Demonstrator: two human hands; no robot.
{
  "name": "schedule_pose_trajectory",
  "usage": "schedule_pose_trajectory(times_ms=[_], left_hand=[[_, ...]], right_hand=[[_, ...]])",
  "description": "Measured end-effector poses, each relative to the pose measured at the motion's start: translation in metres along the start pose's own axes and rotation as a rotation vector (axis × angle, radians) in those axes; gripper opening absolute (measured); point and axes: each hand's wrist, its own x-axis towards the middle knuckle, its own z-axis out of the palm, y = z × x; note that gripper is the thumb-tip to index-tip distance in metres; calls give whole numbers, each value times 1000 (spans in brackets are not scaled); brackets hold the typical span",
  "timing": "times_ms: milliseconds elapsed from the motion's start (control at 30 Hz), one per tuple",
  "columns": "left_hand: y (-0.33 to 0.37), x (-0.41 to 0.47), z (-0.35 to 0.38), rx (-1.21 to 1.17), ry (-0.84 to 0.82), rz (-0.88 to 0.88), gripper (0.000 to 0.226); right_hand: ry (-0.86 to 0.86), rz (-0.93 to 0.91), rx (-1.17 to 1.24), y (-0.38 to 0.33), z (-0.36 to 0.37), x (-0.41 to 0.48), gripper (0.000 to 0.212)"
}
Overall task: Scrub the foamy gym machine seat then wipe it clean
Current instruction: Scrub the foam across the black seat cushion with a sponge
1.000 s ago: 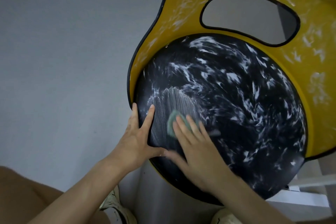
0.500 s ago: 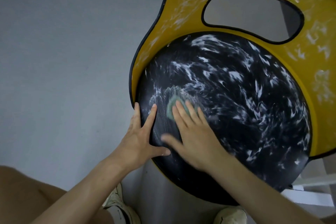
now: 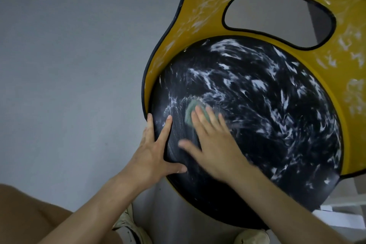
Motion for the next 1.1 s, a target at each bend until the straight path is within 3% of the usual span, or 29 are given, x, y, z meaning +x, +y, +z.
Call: schedule_pose_trajectory(times_ms=[167, 300, 433, 567, 700, 967, 1100], left_hand=[[-1, 1, 2, 10, -8, -7, 138], [1, 2, 1, 27, -5, -12, 138], [4, 0, -2, 18, -15, -21, 135], [6, -1, -1, 6, 9, -33, 136], [21, -4, 4, 116, 48, -33, 130], [31, -4, 7, 248, 34, 12, 121], [29, 0, 6, 311, 32, 15, 121]], right_hand=[[-102, -153, -66, -3, 41, -96, 94], [7, -58, -48, 6, 16, -39, 94], [-7, 135, 25, 16, -16, 32, 92], [17, 63, 4, 3, 12, -30, 95], [-93, 19, -40, 2, 40, -98, 97], [7, 162, 33, 21, -16, 39, 98], [-1, 116, 50, 13, 1, -7, 97]])
